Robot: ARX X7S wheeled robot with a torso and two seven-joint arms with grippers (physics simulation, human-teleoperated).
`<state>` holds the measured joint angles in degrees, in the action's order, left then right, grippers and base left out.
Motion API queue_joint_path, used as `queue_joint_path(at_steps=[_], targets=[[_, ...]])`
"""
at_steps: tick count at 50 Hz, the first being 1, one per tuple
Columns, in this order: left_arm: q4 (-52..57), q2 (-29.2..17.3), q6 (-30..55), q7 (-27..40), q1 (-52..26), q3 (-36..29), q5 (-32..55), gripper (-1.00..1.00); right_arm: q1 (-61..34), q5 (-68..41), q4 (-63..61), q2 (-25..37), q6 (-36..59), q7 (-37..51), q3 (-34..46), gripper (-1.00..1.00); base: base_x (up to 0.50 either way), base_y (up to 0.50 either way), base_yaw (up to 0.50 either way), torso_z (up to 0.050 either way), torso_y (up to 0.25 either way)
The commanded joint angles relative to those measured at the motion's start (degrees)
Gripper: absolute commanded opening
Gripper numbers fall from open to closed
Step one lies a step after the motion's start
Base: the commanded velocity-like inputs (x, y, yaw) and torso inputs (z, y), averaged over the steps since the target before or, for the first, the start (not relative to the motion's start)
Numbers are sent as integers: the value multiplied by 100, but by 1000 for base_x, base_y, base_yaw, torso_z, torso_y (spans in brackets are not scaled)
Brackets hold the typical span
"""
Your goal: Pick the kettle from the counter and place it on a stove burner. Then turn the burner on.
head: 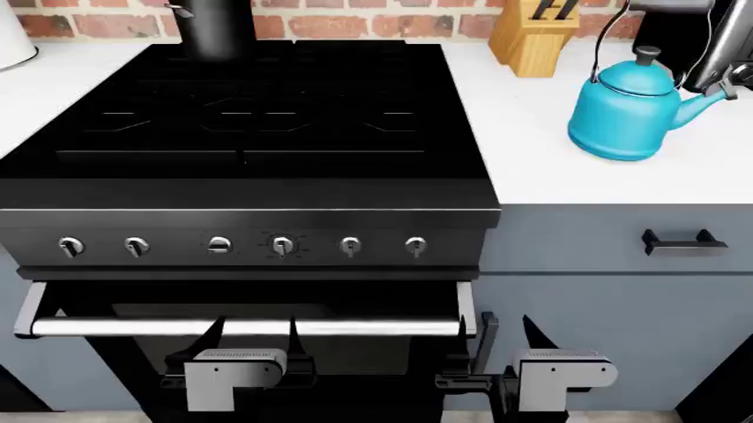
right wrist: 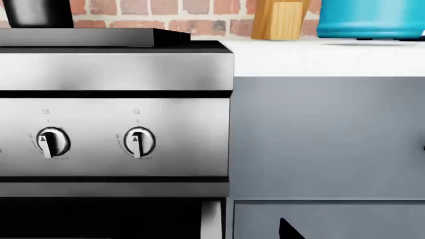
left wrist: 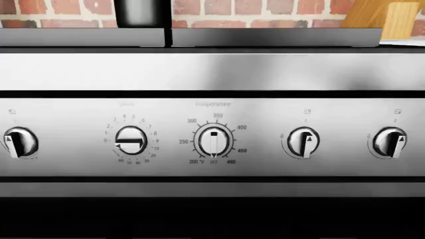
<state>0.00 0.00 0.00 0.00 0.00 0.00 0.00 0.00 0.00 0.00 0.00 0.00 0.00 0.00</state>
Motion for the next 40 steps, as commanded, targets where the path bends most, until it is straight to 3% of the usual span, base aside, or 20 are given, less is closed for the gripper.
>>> queue_joint_path(at_steps=[1,13,20,32,40], targets=[[13,-89,-20,97,8,-108,101,100,-25,-14,-57,73,182,211,126,100,0,0,0,0,0],[126,-268,-228,164,104,-281,537,100,81,-539,-363,301,319,152,284,100,0,0,0,0,0],[1675,-570,870,135,-95,-236,1047,100,25,-914,-1873,456,1271,248,240,100,0,0,0,50,0],[2986,-1048,2251,621,-1511,-164,654,100,-1744,-1564,-3316,539,3146,687,-12,100,0,0,0,50,0],[3191,-1207,2199,593,-1550,-340,518,100,-1878,-1649,-3344,619,3124,666,96,100,0,-15,0,50,0]])
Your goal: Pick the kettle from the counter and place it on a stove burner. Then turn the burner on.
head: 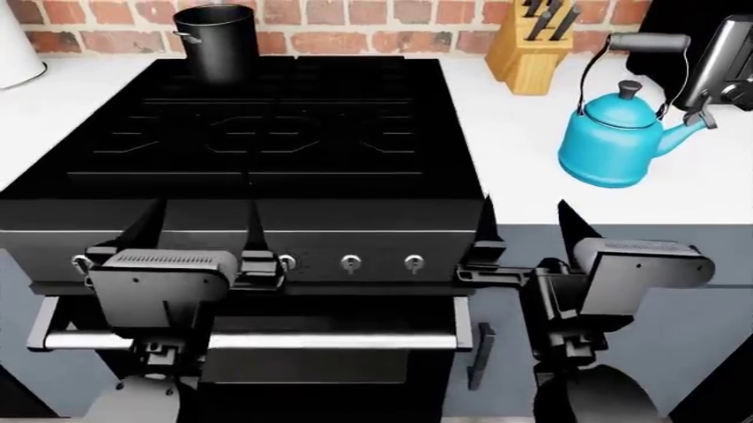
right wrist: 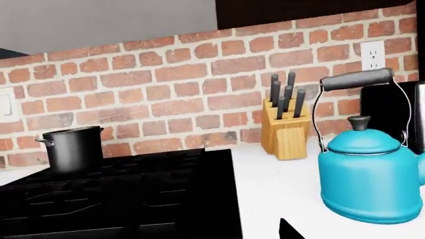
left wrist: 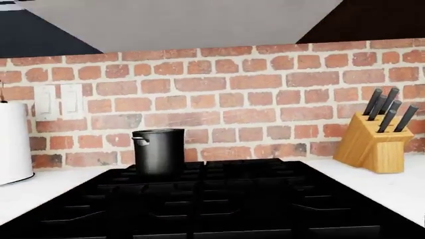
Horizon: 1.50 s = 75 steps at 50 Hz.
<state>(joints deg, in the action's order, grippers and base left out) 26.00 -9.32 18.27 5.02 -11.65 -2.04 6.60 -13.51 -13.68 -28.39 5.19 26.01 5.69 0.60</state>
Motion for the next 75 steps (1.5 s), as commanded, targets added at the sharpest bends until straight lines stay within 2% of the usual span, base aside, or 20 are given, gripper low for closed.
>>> queue_joint_path(at_steps=[1,16,50,66,70,75], targets=[[610,-282,376,82,-378,-139,-129,100,-510,-245,-514,123,488,94,83,100,0,-332,0,50,0],[1019,-339,563,-61,-329,-26,316,100,-355,-300,-668,227,75,25,242,100,99,-500,0,10,0],[1031,-436,609,72,-339,-150,331,100,-319,-552,-858,339,-3,282,251,100,242,-500,0,0,0],[1189,-442,737,177,-357,60,565,100,-275,-678,-870,383,-171,323,242,100,309,-477,0,0,0],[1436,-523,1019,174,-444,249,789,100,-317,-841,-870,389,-23,341,222,100,180,-200,0,0,0],[1861,-1036,1734,-153,-1056,332,1132,100,-337,-917,-934,409,70,397,227,100,0,0,0,0,0]])
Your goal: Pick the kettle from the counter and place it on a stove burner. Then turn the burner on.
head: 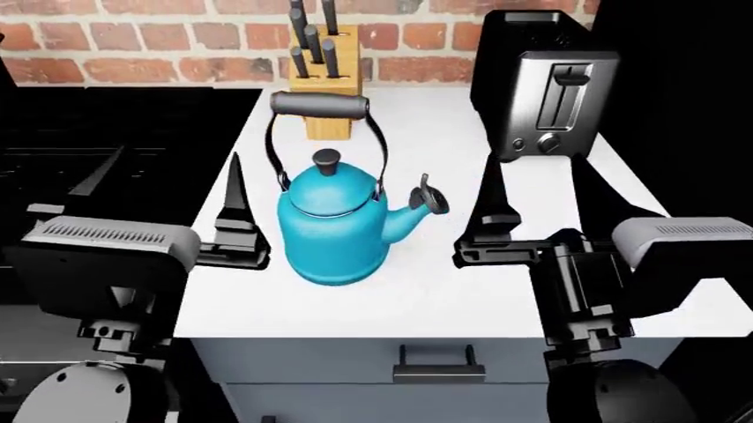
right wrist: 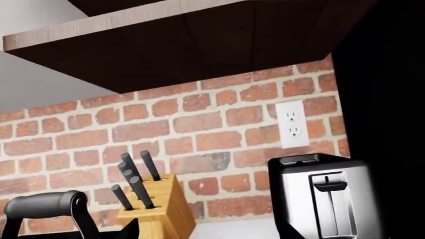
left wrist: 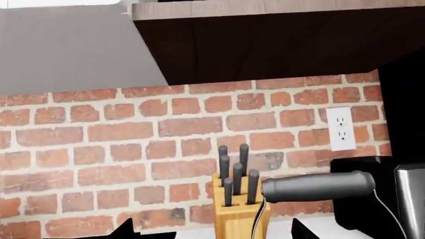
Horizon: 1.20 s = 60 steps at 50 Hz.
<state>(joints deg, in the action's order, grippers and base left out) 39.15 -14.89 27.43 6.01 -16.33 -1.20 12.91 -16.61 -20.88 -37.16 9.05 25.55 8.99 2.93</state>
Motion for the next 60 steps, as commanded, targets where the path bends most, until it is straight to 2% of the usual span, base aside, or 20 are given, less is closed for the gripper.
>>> queue_joint_path(at_steps=[1,4,9,12,14,15,16,17,22,34,60], targets=[[672,-623,1219,-359,-878,328,765,100,-30,-214,-51,23,113,72,-19,100,0,0,0,0,0],[670,-1036,2185,-759,-1768,467,1480,100,-31,-246,-28,26,99,94,-46,100,0,0,0,0,0],[215,-1671,3474,-1498,-3177,138,2268,100,-35,-314,-35,42,92,131,-98,100,0,0,0,0,0],[-640,-2262,4145,-2388,-4731,-1428,2093,100,-84,-340,66,49,45,127,-141,100,0,0,0,0,0],[-1405,-2257,4226,-3207,-6450,-3146,1086,100,-80,-540,-44,67,79,139,-304,100,0,0,0,0,0],[-1647,-2203,4151,-3454,-6981,-4006,826,100,-79,-592,-75,75,89,145,-343,100,0,0,0,0,0],[-1802,-2157,4091,-3607,-7215,-4865,670,100,-78,-632,-93,90,89,157,-361,100,0,0,0,0,0],[-1904,-2120,4043,-3691,-7342,-5177,572,100,-77,-662,-102,102,86,170,-373,100,0,0,0,0,0],[-2062,-2039,3927,-3746,-7443,-5526,400,100,-72,-737,-115,159,55,224,-368,100,0,0,0,0,0],[-2163,-2014,3843,-3758,-7433,-5721,317,100,-71,-847,-61,255,-22,327,-316,100,0,0,0,0,0],[-2897,-1648,3355,-3429,-7065,-5717,175,100,-68,-1063,-18,410,-157,498,-239,100,0,0,0,0,0]])
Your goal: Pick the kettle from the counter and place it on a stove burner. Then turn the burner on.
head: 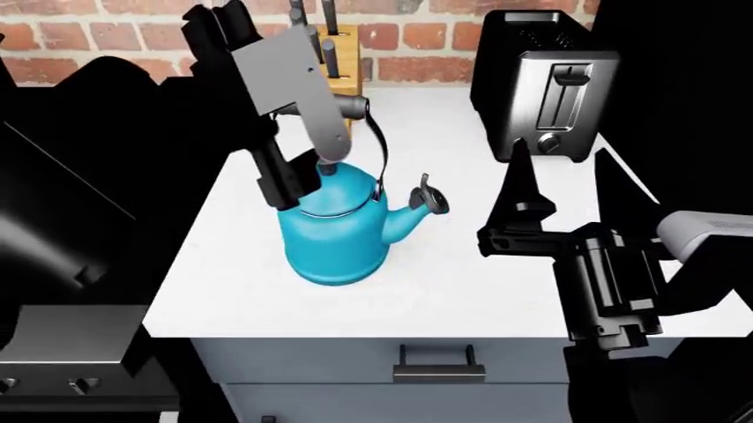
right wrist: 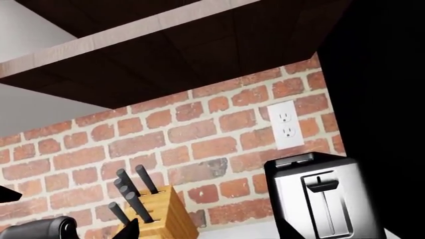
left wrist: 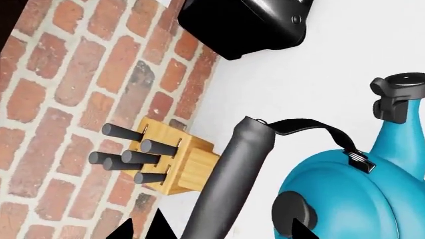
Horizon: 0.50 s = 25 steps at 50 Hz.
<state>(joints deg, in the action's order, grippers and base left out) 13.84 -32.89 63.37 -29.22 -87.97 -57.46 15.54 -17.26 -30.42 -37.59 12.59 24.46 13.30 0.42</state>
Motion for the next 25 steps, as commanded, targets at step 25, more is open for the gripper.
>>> queue_joint_path(at_steps=[25], targets=[[-1056,413,-652,255,177,-367,-383,100,0,-313,31,180,-146,191,46,100,0,0,0,0,0]])
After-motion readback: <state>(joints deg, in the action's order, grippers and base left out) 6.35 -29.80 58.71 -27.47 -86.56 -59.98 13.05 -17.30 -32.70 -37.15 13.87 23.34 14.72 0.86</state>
